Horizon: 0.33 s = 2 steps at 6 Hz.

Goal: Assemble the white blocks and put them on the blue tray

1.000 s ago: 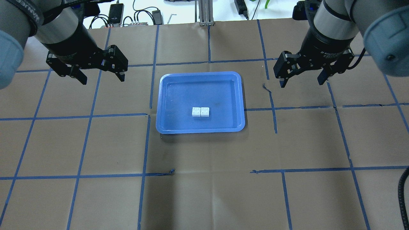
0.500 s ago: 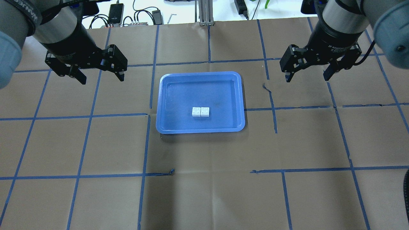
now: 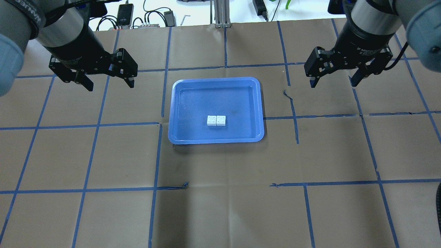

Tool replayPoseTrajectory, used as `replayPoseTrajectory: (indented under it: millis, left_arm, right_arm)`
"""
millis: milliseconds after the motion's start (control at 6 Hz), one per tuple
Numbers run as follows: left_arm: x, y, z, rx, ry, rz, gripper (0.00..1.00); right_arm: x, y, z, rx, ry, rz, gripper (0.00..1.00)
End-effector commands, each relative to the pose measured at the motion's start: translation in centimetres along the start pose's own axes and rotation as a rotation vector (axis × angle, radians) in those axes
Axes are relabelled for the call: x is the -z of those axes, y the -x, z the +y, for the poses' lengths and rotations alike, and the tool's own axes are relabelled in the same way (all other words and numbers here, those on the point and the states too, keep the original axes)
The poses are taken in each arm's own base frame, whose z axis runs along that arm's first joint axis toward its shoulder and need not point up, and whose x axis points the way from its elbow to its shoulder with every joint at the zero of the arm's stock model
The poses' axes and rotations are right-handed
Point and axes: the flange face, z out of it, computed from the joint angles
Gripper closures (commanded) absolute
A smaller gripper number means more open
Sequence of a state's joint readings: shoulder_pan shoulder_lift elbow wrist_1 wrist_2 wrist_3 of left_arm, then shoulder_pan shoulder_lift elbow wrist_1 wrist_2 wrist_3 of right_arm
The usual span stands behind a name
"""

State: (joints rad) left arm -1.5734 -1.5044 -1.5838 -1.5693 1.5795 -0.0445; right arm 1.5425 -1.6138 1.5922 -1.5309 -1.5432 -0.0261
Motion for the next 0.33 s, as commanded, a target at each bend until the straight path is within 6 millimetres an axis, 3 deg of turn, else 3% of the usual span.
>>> replayPoseTrajectory:
  millis: [0, 167]
  left_arm:
    - [0.01, -0.02, -0.02, 0.0, 0.0, 0.0, 0.01]
    - [0.09, 0.04, 0.01, 0.001, -0.002, 0.001, 0.01]
  right_arm:
    - [-0.09, -0.06, 0.02, -0.003, 0.003, 0.001, 0.0]
    - [-0.01, -0.07, 0.06, -0.002, 0.0, 0.003, 0.0]
